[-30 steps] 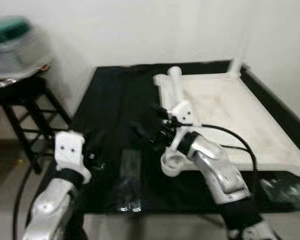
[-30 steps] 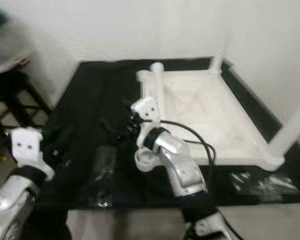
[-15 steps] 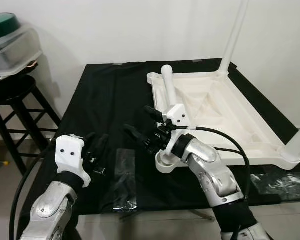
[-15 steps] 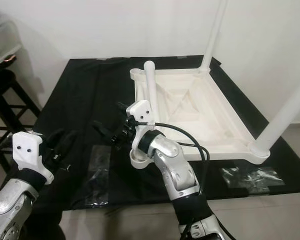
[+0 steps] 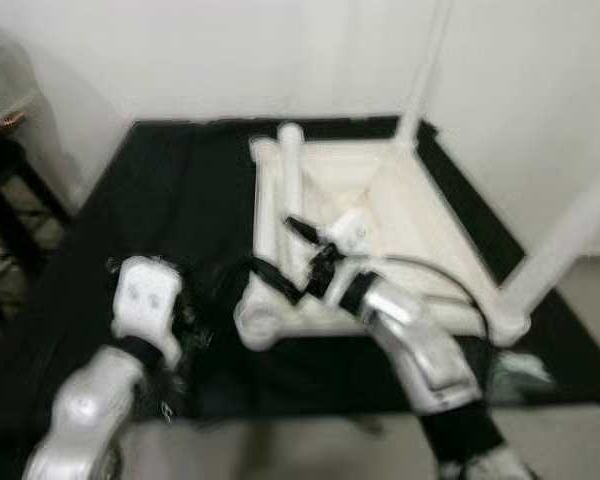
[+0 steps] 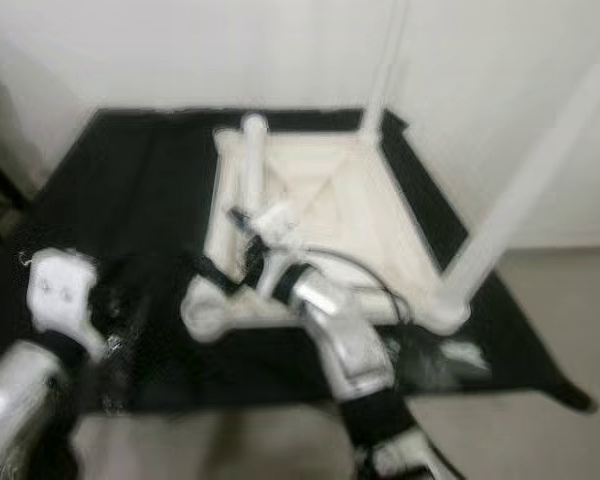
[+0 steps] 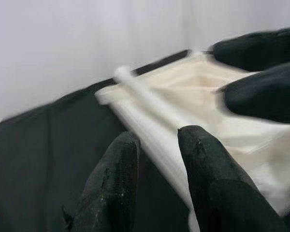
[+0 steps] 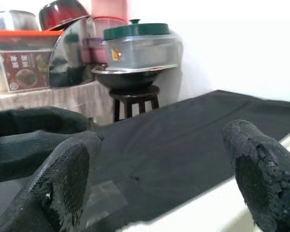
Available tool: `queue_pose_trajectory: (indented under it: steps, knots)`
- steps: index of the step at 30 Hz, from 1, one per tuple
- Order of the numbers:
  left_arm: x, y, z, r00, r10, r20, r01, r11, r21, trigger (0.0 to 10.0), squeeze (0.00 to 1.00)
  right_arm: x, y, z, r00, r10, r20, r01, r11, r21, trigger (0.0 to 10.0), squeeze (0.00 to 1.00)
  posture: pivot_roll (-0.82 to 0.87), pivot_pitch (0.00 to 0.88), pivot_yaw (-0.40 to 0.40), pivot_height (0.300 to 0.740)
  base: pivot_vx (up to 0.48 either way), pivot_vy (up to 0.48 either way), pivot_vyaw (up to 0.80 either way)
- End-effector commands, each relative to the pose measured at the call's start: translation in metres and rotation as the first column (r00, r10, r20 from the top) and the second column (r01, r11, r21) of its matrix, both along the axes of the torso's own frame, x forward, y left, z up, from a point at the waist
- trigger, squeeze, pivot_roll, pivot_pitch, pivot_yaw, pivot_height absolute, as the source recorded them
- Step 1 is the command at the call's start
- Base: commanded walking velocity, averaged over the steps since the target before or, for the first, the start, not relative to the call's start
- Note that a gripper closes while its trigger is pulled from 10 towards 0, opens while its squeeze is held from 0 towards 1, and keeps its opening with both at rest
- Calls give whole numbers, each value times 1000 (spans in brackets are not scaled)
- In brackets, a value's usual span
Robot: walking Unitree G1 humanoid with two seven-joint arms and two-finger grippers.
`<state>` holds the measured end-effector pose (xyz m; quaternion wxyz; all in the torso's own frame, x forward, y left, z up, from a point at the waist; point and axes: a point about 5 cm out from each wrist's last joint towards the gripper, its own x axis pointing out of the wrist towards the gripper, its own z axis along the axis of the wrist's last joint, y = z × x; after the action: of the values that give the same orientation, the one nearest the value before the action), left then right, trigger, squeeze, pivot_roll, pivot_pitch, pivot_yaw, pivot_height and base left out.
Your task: Building children table
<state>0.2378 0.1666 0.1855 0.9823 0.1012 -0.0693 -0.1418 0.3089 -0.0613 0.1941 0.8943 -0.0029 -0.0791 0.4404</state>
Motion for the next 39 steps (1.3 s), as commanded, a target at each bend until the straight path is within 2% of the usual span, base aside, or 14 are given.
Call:
queue_pose_trajectory:
  steps: [1, 4, 8, 12, 14, 19, 24, 26, 28, 29, 35, 37, 38, 39]
  knots:
    - [-2, -2, 0, 999, -44, 8, 43, 997, 66, 10000, 0, 0, -2, -2, 1000, -13, 1, 13, 1000, -12, 10000, 0, -2, 53, 4, 740, 0, 0, 0]
    - [-4, -3, 2, 993, -116, 13, 111, 973, 204, 10000, 0, 2, -4, -3, 999, -32, -1, 32, 999, -17, 10000, 0, -3, 54, 5, 740, 0, 0, 0]
    - [-6, -6, 0, 974, -228, -9, 209, 876, 436, 10000, 0, 11, -13, -6, 990, -137, -18, 136, 990, -45, 10000, 0, -3, 59, 6, 740, 0, 0, 0]
    - [-4, -14, -4, 944, -326, -50, 286, 733, 617, 10000, 0, 26, -30, -11, 953, -304, -14, 301, 948, -104, 10000, 0, -3, 62, 8, 740, 0, 0, 0]
    - [-4, -15, -5, 939, -338, -56, 294, 710, 640, 10000, 0, 28, -32, -12, 946, -323, -10, 320, 941, -113, 10000, 0, -3, 62, 8, 740, 0, 0, 0]
    - [21, -30, -12, 930, -367, -22, 234, 544, 806, 10000, 0, 35, -44, -13, 912, -410, -25, 405, 908, -111, 10000, 0, -5, 75, 14, 740, 0, 0, 0]
    - [30, -42, -14, 917, -397, -26, 233, 484, 844, 10000, 0, 34, -42, -14, 910, -414, -28, 409, 906, -110, 10000, 0, -4, 78, 18, 740, 0, 0, 0]
    - [34, -51, -21, 898, -434, -71, 266, 410, 873, 10000, 0, 34, -40, -15, 908, -419, -30, 413, 904, -108, 10000, 0, -5, 82, 28, 740, 0, 0, 0]
    - [35, -51, -22, 895, -438, -83, 274, 395, 877, 10000, 0, 34, -40, -15, 907, -419, -30, 414, 904, -107, 10000, 0, -5, 82, 28, 740, 0, 0, 0]
    - [37, -50, -30, 891, -436, -127, 291, 333, 897, 10000, 0, 34, -40, -15, 904, -425, -33, 420, 902, -102, 10000, 0, -6, 84, 32, 740, 0, 0, 0]
    - [43, -42, -32, 899, -413, -148, 275, 269, 923, 10000, 0, 34, -42, -16, 899, -436, -35, 431, 897, -99, 10000, 0, -8, 87, 38, 740, 0, 0, 0]
    - [43, -40, -27, 902, -410, -137, 272, 291, 917, 10000, 122, 34, -42, -16, 899, -437, -36, 432, 896, -98, 10000, 0, -7, 89, 38, 740, 0, 0, 0]
    - [44, -39, -22, 904, -408, -126, 267, 308, 913, 10000, 1000, 34, -42, -16, 898, -438, -37, 433, 896, -98, 10000, 0, -7, 89, 38, 740, 0, 0, 0]
    - [44, -38, -19, 905, -408, -121, 266, 320, 909, 10000, 1000, 34, -42, -16, 898, -439, -37, 434, 896, -98, 10000, 0, -7, 89, 39, 740, 0, 0, 0]
